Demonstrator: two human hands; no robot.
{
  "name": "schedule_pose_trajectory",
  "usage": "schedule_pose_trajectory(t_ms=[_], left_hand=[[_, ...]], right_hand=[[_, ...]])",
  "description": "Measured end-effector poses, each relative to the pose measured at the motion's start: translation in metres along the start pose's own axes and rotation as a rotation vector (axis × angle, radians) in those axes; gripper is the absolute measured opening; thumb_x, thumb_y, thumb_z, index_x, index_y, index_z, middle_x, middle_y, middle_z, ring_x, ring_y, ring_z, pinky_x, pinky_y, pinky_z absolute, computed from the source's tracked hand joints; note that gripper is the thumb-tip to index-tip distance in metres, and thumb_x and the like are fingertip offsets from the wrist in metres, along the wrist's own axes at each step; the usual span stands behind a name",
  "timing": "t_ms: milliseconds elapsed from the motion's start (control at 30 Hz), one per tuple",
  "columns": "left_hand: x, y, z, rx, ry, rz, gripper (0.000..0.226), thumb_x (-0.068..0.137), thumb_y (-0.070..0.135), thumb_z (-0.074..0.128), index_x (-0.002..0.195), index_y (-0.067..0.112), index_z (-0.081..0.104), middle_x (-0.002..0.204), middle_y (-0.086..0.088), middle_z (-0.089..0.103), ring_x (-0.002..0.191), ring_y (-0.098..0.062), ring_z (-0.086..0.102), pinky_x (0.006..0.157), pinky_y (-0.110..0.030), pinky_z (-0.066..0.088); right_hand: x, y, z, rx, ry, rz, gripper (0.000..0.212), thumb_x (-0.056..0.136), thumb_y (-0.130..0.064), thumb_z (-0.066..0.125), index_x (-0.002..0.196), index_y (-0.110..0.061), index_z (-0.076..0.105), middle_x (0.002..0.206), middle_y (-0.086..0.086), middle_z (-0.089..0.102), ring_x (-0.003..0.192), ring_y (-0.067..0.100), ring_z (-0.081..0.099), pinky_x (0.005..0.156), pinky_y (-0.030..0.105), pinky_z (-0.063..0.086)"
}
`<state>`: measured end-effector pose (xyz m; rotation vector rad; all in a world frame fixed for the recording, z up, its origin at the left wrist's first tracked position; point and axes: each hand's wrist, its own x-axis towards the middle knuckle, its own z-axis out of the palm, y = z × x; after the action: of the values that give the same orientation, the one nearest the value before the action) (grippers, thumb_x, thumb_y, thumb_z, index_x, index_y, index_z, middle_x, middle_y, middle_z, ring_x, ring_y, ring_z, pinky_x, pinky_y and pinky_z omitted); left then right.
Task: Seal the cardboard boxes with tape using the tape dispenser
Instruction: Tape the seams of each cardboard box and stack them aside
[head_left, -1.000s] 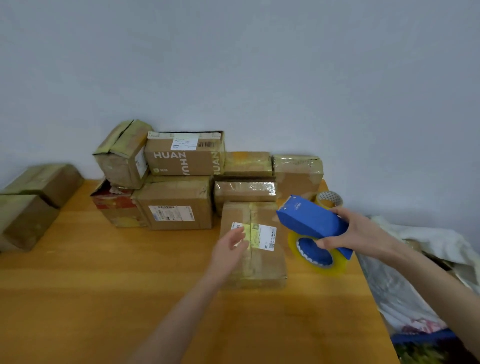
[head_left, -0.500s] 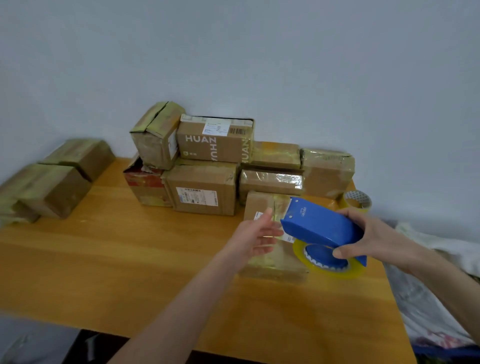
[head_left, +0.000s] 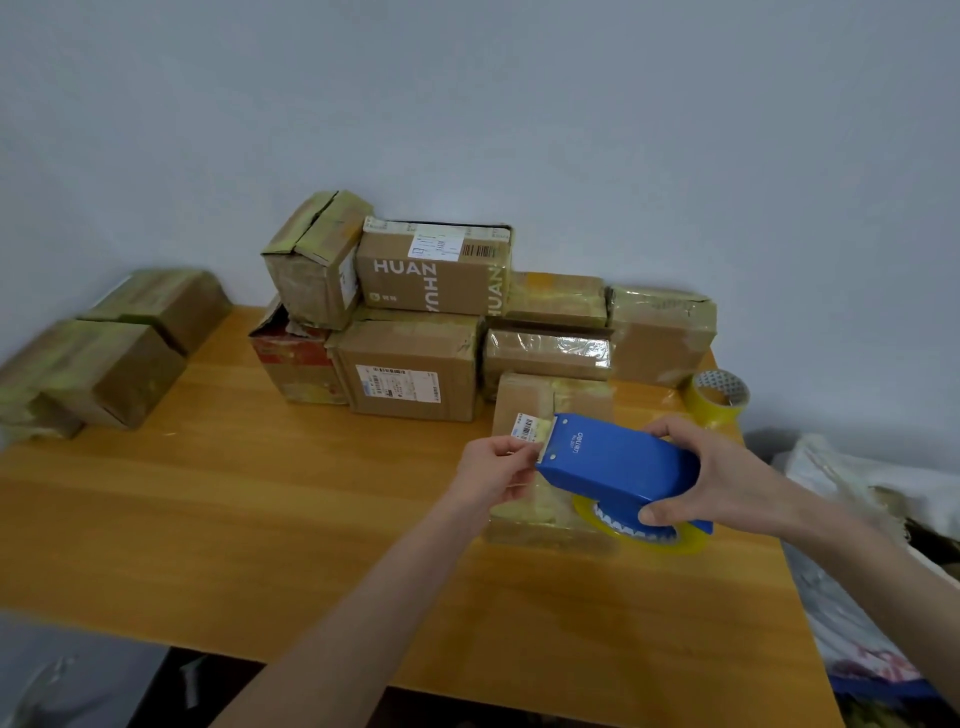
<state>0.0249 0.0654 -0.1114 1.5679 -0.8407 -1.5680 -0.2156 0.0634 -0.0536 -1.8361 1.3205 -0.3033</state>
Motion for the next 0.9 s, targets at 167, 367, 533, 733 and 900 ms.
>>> schedule_pose_trajectory(t_ms=[167, 367, 533, 733, 900], left_hand=[[-0.001, -0.005, 0.005, 0.07, 0.068, 0.048, 0.015, 0.095, 0.013, 0.057, 0.082, 0.012, 0.063, 0.086, 0.0, 0.065, 0.063, -0.008, 0.053, 0.06, -0.018, 0.05], [-0.003, -0.013, -0.002, 0.099, 0.11, 0.099, 0.013, 0.095, 0.018, 0.059, 0.084, 0.011, 0.063, 0.086, 0.0, 0.065, 0.068, -0.008, 0.056, 0.056, -0.016, 0.049], [-0.007, -0.016, -0.009, 0.104, 0.144, 0.074, 0.012, 0.095, 0.019, 0.059, 0.086, 0.012, 0.062, 0.084, 0.0, 0.062, 0.075, -0.009, 0.056, 0.056, -0.017, 0.047], [-0.011, -0.014, -0.003, 0.096, 0.198, 0.091, 0.011, 0.094, 0.019, 0.059, 0.087, 0.011, 0.062, 0.087, -0.002, 0.062, 0.076, -0.01, 0.056, 0.057, -0.018, 0.047], [-0.02, -0.025, 0.017, 0.05, 0.272, 0.09, 0.012, 0.093, 0.018, 0.061, 0.083, 0.011, 0.063, 0.077, 0.002, 0.06, 0.072, -0.009, 0.053, 0.057, -0.019, 0.047]], right_hand=[[0.004, 0.001, 0.004, -0.138, 0.018, -0.037, 0.064, 0.056, -0.052, 0.087, 0.108, -0.047, 0.05, 0.105, -0.017, 0.061, 0.095, 0.006, 0.063, 0.082, 0.035, 0.056], [0.006, 0.002, 0.005, -0.15, 0.006, -0.077, 0.061, 0.07, -0.034, 0.085, 0.115, -0.051, 0.046, 0.111, -0.021, 0.058, 0.1, 0.0, 0.057, 0.082, 0.021, 0.052], [0.011, 0.0, 0.008, -0.176, -0.031, -0.079, 0.062, 0.074, -0.031, 0.082, 0.118, -0.048, 0.042, 0.109, -0.022, 0.055, 0.098, -0.002, 0.055, 0.074, 0.012, 0.047], [0.014, 0.011, 0.006, -0.18, -0.042, -0.127, 0.066, 0.073, -0.032, 0.082, 0.122, -0.047, 0.041, 0.108, -0.02, 0.055, 0.096, 0.002, 0.057, 0.072, 0.017, 0.049], [0.007, 0.023, -0.006, -0.212, -0.085, -0.165, 0.064, 0.071, -0.038, 0.081, 0.123, -0.045, 0.044, 0.109, -0.018, 0.057, 0.097, 0.007, 0.058, 0.08, 0.029, 0.055]])
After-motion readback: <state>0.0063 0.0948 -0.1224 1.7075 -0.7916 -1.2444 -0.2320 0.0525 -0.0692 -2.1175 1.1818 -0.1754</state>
